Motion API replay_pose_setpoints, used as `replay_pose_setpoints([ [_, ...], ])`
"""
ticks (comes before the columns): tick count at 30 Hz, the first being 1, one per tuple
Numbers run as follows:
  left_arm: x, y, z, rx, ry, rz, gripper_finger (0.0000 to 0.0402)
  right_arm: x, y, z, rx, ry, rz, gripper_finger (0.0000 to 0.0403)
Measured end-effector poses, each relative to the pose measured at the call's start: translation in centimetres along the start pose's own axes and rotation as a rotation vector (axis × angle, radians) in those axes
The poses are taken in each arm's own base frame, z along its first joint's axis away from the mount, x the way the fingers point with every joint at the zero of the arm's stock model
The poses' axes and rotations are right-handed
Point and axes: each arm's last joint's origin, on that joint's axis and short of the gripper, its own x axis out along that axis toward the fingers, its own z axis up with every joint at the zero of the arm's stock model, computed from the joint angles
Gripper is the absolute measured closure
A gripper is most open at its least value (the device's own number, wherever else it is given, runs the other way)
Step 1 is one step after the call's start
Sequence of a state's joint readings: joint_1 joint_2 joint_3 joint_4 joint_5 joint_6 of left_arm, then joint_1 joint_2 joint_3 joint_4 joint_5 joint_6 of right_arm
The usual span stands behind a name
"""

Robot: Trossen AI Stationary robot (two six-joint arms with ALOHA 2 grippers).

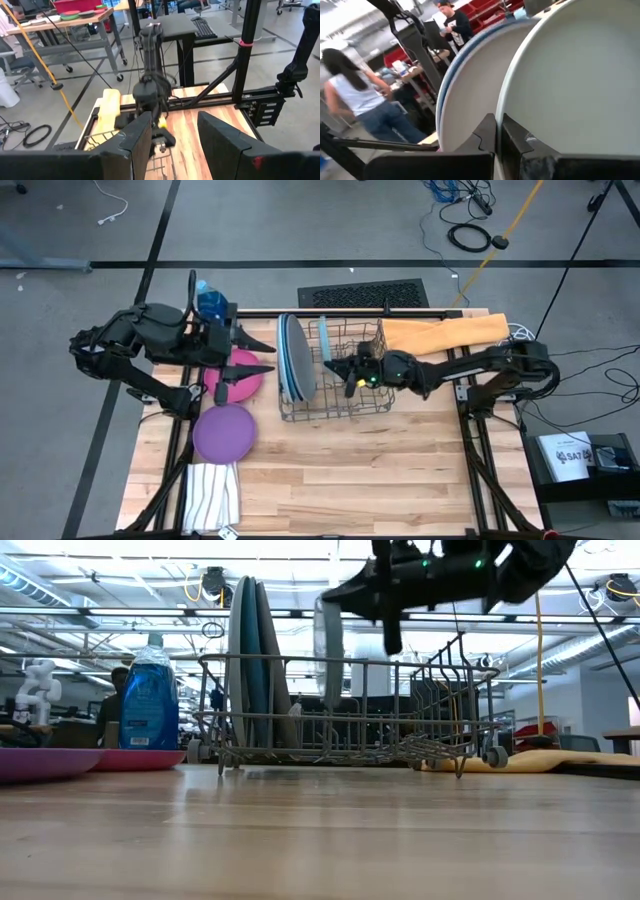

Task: Sort dishes
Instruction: Put the light green plate into the dish rack

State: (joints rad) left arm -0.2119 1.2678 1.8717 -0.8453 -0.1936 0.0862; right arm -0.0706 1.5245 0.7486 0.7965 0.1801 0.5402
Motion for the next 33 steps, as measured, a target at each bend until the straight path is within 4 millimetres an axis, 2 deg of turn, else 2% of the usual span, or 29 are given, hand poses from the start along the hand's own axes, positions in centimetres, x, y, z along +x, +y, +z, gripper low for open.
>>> replay_pose_setpoints([
  [5,0.0,0.0,-0.2,0.004,0.023,-0.002,0.0240,-1.9,0.2,1.1,-0.037,0.041,-0.039,0.0402],
  [14,0.0,0.0,-0.3,0.013,0.029,-0.003,0.0240,-4.8,-1.8,-0.8,0.036,0.036,-0.091,0.0402],
  [23,0.0,0.0,-0.3,0.032,0.027,-0.002,0.0240,-4.8,-1.8,-0.9,0.049,0.010,-0.061,0.0402],
  [33,0.0,0.0,-0.3,0.032,0.026,-0.002,0.0240,-3.8,-2.4,-2.5,0.073,0.036,-0.055,0.0402],
])
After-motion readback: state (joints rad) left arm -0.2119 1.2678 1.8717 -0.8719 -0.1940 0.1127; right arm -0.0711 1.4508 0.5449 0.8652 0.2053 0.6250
